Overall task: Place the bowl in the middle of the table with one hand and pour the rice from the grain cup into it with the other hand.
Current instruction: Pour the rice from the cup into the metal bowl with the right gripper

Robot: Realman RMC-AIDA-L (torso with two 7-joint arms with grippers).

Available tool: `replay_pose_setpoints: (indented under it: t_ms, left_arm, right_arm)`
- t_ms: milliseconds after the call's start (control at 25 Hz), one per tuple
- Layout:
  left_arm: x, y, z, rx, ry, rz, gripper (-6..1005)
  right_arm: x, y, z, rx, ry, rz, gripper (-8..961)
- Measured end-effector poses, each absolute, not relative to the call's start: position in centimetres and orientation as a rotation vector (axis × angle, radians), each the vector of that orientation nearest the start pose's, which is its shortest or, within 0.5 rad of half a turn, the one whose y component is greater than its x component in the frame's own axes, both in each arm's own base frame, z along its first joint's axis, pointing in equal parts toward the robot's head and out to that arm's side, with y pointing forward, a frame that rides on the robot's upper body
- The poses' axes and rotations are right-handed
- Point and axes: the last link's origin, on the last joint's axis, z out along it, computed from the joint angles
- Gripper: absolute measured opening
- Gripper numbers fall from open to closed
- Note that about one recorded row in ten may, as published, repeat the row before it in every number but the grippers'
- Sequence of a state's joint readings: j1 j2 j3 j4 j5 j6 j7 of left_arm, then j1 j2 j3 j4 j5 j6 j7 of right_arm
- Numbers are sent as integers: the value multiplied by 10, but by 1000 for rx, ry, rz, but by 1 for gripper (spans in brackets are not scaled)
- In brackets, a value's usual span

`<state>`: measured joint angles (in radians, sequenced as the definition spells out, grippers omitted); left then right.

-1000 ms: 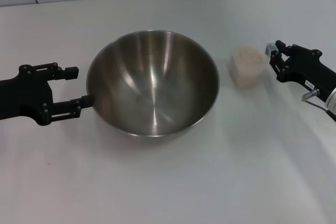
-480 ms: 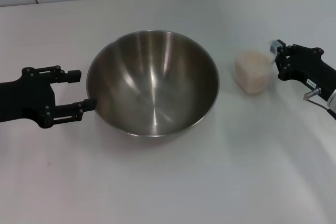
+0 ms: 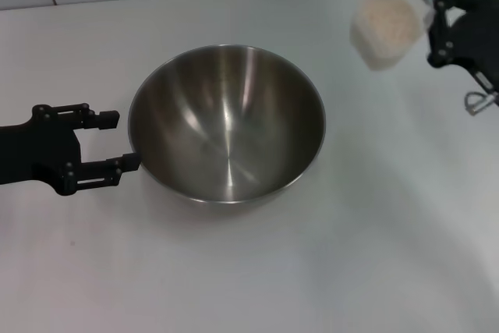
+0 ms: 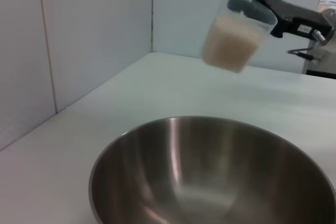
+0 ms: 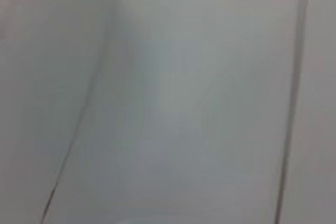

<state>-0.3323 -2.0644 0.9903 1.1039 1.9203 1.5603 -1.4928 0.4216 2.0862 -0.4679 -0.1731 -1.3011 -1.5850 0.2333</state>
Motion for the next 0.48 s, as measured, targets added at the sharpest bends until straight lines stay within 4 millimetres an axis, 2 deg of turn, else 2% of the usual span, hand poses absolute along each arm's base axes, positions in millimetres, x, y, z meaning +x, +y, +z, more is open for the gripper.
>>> replay_pose_setpoints:
  t_ms: [280, 480]
  left_arm:
    - [-248, 312, 33, -2796, -359, -431, 703]
    - [-248, 311, 33, -2798, -359, -430, 703]
  right_arm:
    - [252, 322, -11, -1701, -483, 635, 31]
    - [231, 322, -49, -1632, -857, 342, 35]
